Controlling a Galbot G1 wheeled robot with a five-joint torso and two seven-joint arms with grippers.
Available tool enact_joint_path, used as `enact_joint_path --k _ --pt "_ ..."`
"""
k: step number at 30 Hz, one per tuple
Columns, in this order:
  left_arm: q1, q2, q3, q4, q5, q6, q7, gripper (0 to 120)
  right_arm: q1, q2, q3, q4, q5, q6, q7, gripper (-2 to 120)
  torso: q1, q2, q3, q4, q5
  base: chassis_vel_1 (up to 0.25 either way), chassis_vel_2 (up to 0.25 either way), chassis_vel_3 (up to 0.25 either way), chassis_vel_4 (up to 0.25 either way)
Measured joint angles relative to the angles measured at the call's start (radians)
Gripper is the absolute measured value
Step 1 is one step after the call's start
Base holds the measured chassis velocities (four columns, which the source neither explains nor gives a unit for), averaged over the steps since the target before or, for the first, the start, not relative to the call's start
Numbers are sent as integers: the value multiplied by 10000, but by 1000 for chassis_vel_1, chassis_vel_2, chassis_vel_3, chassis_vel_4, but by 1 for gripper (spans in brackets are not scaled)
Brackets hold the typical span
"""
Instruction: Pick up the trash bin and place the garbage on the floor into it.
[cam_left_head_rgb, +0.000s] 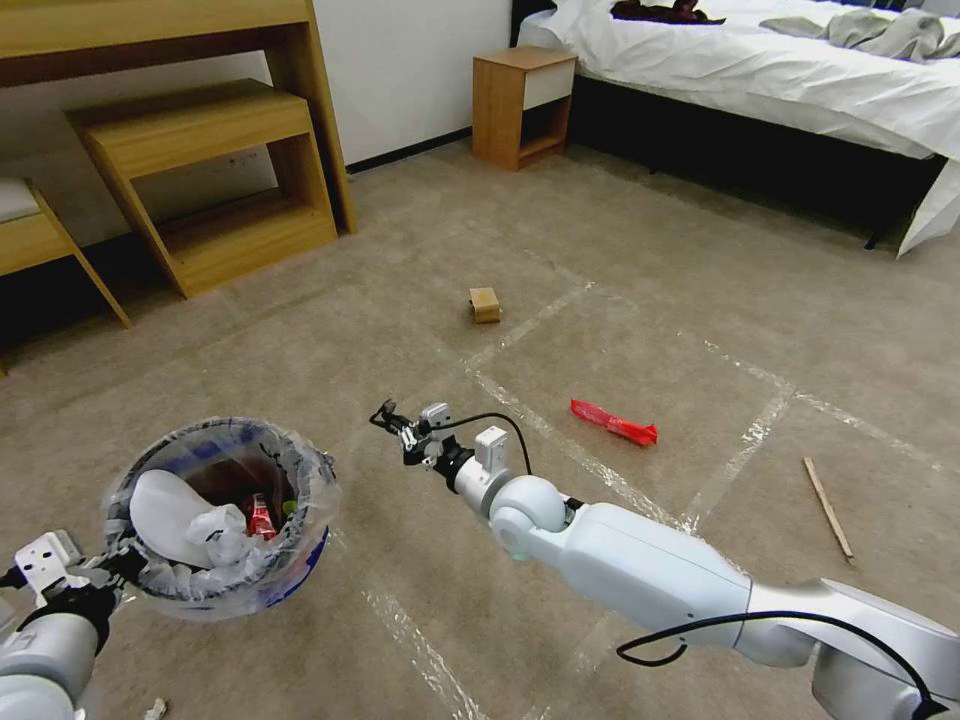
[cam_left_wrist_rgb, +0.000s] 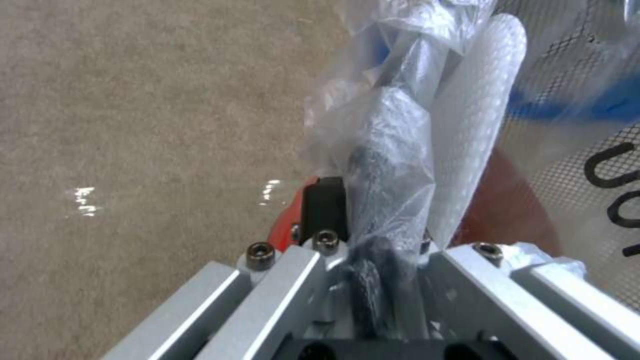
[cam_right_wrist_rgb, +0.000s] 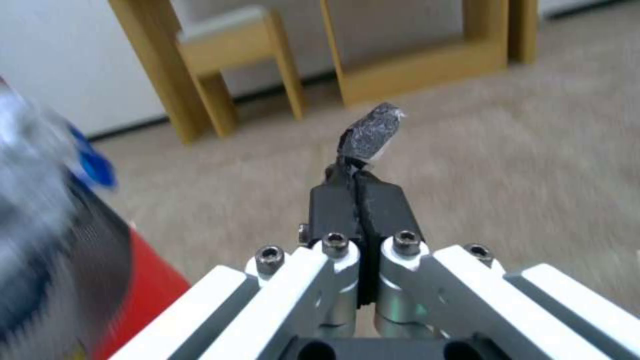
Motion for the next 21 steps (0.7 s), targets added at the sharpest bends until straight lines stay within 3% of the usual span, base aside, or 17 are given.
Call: enact_joint_path --k 12,21 --pt "-85 7 26 84 5 47 7 0 630 -298 -35 1576 -696 1531 -1713 0 0 0 0 1 -1 0 0 0 0" --pt "-139 -2 34 97 9 118 8 0 1105 -398 -597 2380 -765 1801 -2229 0 0 0 -1 2 -1 0 0 0 0"
